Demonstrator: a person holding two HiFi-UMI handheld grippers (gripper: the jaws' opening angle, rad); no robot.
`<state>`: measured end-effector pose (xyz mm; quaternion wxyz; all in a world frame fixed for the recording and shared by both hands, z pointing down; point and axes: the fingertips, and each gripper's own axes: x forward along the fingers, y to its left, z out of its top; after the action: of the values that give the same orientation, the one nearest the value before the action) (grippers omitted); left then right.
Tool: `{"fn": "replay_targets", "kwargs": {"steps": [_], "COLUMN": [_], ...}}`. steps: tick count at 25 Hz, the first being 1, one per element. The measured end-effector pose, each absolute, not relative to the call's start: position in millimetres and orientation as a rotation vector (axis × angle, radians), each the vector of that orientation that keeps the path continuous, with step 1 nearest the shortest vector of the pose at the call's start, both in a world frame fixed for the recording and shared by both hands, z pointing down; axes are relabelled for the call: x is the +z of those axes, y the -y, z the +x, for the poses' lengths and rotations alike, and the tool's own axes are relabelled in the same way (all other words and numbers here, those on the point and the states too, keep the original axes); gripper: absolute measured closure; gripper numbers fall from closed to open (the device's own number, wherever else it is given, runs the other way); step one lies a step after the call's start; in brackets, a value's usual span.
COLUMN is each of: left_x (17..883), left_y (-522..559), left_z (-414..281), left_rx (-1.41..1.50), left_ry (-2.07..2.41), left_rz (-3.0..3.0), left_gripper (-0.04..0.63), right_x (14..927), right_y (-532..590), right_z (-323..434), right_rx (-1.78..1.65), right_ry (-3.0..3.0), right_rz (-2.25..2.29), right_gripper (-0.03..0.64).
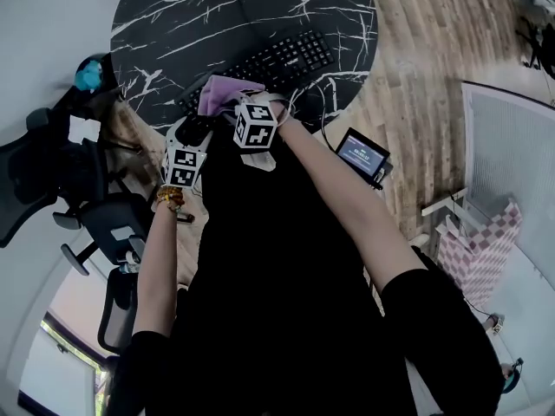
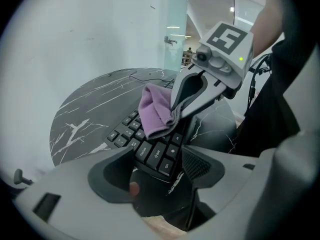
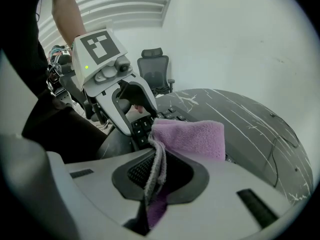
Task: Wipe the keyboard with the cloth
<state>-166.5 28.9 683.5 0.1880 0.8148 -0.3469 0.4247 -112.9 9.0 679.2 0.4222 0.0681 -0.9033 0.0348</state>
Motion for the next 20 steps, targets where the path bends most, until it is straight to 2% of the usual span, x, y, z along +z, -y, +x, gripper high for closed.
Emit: {"fn": "replay_targets", "kwargs": {"steps": [20], "left_x": [683], "left_y": [-29], "left_z": [-166], "left_rx": [1.162], "left_ry": [0.978], "left_rz": [2.280], "left_gripper": [0.307], "right_x": [678], "right_y": [-31], "right_z": [-170], "right_rx": [0.153], "right_ry": [2.290], "right_rz": [0.098], "right_gripper": [0.565]}}
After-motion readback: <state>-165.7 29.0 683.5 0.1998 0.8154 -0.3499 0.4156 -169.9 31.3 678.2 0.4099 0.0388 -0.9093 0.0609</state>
